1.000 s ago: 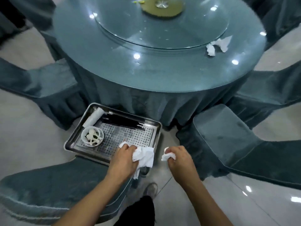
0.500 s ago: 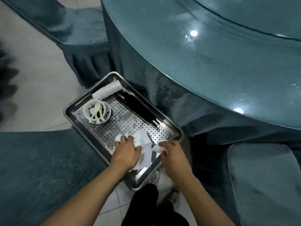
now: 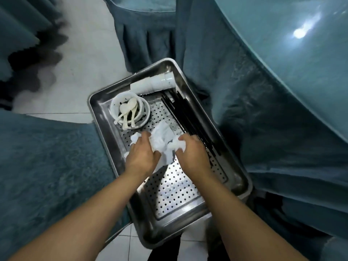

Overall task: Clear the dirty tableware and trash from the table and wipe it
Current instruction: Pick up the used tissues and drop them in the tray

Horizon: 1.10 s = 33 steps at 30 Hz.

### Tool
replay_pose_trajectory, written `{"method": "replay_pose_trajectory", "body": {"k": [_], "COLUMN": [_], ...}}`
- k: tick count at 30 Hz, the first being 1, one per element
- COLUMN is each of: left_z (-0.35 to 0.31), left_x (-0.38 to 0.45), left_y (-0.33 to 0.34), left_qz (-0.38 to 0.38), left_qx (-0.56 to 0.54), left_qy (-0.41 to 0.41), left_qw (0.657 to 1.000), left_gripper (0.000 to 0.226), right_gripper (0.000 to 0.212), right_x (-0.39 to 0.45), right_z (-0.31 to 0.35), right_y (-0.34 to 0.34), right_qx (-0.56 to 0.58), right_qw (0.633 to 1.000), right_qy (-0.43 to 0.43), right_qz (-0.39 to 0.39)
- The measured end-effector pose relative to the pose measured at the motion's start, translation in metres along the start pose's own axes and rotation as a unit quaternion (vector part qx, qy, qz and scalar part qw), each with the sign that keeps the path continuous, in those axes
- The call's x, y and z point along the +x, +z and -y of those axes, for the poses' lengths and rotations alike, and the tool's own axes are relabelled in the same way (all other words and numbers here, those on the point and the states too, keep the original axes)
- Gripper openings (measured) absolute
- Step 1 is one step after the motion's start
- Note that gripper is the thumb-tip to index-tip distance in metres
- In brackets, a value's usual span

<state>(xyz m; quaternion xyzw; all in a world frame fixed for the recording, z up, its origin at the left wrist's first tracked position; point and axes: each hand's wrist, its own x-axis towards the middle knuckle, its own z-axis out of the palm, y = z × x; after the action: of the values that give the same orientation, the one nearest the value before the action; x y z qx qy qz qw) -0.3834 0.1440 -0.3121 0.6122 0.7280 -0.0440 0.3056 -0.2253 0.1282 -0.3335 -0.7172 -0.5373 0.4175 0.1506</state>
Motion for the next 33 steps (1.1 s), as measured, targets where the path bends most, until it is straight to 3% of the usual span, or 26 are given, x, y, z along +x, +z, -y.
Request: {"method": "replay_pose_trajectory", "body": {"k": [5, 10, 21, 27, 33], "left_z": [-0.008, -0.031, -0.139, -0.21, -0.292], "left_x": [0.002, -0.027, -0.1, -0.14, -0.171], "left_y": [0.002, -0.015, -0.1, -0.118, -0.106], "left_qz": [0.05, 0.037, -0.085, -0.114, -0.097], "left_qx": [0.092, 0.123, 0.089, 0.077, 0.089], "left_qy": [-0.02, 0.01, 0.204, 0.294, 0.361], "left_qw": [0.994, 0.992, 0.971, 0.946, 0.923], "left_gripper": [0.071, 0.059, 0.041, 0.035, 0.034], "right_gripper": [0.053, 0.053, 0.049, 0.047, 0.045], "right_x": [0.014, -0.011, -0.095, -0.137, -0.169], "right_z": [0.003, 0.006, 0.047, 0.038, -0.001], "right_y": [-0.001, -0.034, -0.161, -0.239, -0.313], "right_qx": [-0.03, -0.031, -0.051, -0.04, -0.047], "right_qw": [0.998, 0.998, 0.976, 0.961, 0.946], "right_qy": [-0.028, -0.046, -0.155, -0.144, -0.1], "right_qz": [0.045, 0.025, -0.142, -0.231, -0.305]}}
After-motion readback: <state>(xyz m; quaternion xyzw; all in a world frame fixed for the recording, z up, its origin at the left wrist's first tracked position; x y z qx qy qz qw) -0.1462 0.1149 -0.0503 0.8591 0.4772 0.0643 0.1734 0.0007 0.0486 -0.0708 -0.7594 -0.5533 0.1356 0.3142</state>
